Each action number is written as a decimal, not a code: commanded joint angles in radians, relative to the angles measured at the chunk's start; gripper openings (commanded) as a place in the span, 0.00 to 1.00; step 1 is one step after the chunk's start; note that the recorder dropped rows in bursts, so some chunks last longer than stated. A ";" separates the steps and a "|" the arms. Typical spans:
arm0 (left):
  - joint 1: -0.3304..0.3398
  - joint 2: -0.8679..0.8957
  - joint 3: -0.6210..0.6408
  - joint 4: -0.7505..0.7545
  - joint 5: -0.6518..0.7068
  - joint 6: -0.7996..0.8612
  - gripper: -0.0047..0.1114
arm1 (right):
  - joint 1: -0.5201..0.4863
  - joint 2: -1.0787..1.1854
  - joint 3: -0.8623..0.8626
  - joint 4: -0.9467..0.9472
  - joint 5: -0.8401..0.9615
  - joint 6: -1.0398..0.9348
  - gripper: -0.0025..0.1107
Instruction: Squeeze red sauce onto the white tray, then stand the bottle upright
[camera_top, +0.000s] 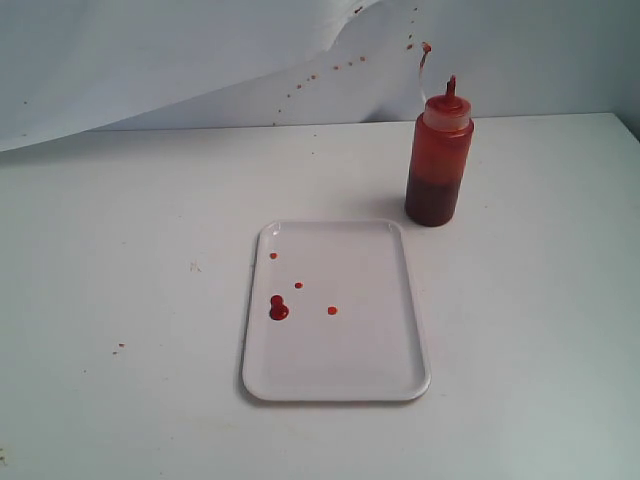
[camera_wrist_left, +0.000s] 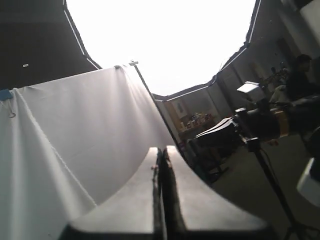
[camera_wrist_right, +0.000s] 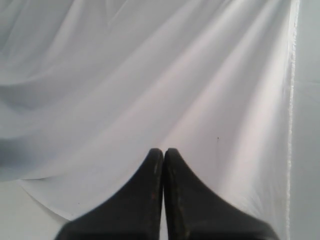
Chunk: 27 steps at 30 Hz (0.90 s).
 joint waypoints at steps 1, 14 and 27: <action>0.002 -0.116 -0.006 0.099 0.057 -0.294 0.04 | -0.001 -0.001 -0.004 0.007 0.002 -0.001 0.02; 0.002 -0.231 0.005 0.086 0.036 -0.697 0.04 | -0.001 -0.001 -0.004 0.007 0.002 0.001 0.02; 0.002 -0.229 0.148 0.068 -0.157 -0.699 0.04 | -0.001 -0.001 -0.004 0.007 0.002 0.001 0.02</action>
